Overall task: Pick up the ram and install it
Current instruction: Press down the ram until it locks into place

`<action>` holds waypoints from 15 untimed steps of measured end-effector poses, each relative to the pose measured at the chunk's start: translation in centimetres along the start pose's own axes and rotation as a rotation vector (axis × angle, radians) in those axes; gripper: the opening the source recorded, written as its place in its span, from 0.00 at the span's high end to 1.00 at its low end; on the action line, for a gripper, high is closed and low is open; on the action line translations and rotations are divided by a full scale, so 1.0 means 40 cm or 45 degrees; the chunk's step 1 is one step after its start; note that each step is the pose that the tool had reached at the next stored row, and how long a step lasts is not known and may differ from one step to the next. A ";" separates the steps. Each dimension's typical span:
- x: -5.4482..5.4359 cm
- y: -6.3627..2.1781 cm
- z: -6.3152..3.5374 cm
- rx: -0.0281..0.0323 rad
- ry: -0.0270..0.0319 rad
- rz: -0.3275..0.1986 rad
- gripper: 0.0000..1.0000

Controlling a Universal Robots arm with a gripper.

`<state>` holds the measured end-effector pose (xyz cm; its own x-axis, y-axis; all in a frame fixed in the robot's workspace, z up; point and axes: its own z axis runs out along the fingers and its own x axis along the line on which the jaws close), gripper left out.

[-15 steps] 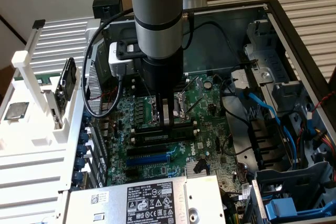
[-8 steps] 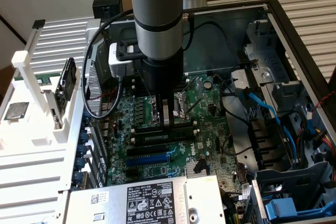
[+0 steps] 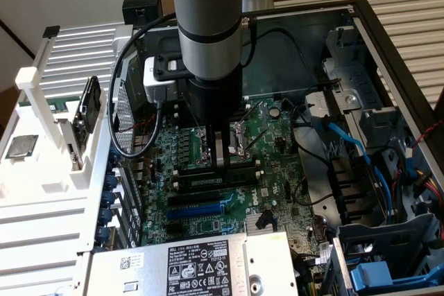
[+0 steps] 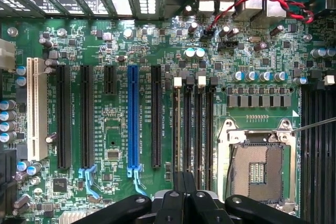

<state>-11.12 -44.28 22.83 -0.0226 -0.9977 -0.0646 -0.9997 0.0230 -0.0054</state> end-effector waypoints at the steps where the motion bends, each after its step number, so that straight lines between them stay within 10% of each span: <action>1: 0.000 0.000 0.000 0.0000 -0.0012 0.000 0.89; 15: -0.001 0.000 -0.039 -0.0002 -0.0119 0.000 0.89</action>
<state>-11.12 -44.35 24.39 -0.0226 -0.9970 -0.0739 -0.9997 0.0230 -0.0053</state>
